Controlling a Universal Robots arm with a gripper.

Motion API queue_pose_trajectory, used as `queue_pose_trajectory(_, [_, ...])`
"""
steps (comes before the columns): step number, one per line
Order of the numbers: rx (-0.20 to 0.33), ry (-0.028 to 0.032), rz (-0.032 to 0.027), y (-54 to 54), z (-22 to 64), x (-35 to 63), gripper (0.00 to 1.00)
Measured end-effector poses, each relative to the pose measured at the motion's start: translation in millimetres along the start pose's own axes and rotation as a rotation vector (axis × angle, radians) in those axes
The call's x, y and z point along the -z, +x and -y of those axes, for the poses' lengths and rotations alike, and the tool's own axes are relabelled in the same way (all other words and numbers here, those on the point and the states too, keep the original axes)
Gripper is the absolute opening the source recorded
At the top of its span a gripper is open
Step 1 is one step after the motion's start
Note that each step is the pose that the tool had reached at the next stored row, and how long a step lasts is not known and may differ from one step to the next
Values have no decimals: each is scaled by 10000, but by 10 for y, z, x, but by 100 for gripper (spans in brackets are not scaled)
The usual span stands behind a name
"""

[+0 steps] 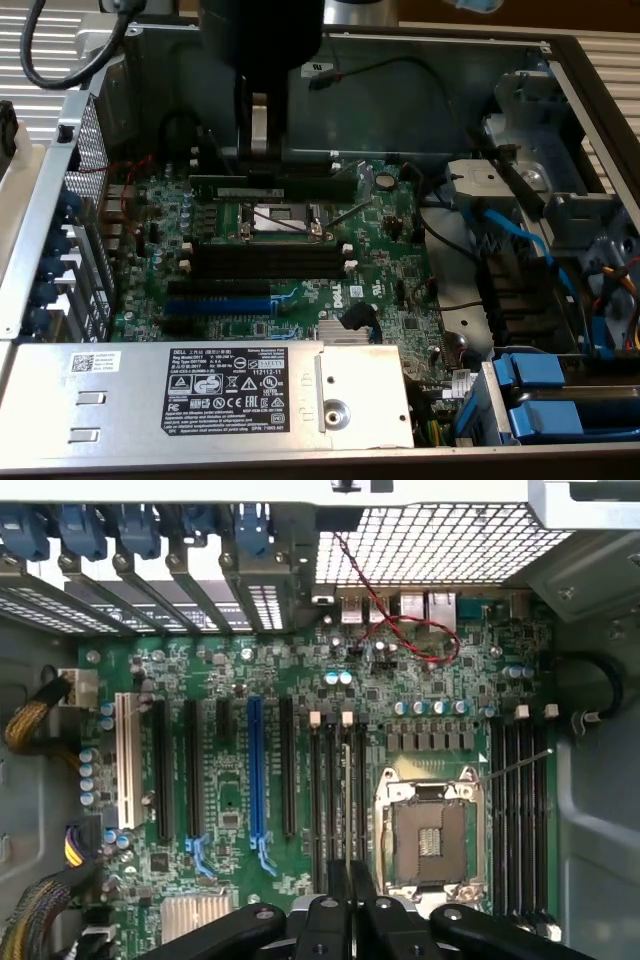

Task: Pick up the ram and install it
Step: 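Insert the ram into the slot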

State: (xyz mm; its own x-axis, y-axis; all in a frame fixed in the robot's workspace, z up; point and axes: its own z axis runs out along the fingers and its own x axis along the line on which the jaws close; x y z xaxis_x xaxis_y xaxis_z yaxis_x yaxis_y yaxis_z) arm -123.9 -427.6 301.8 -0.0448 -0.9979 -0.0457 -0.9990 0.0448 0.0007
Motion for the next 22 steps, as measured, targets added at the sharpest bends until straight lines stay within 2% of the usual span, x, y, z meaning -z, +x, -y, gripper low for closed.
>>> queue_pose_trajectory(2, [18, 5, -43, -2, 0, -24, 12])
queue_pose_trajectory(3, [17, 5, -90, -3, 0, -29, 12])
queue_pose_trajectory(5, [17, 12, -249, -14, -1, -45, 12])
queue_pose_trajectory(7, [20, 20, -446, -35, -2, -56, 12])
queue_pose_trajectory(8, [24, 23, -481, -40, -2, -65, 12])
queue_pose_trajectory(11, [28, 23, -486, -40, -1, -90, 12])
queue_pose_trajectory(22, [27, 23, -486, -1, 1, -289, 12])
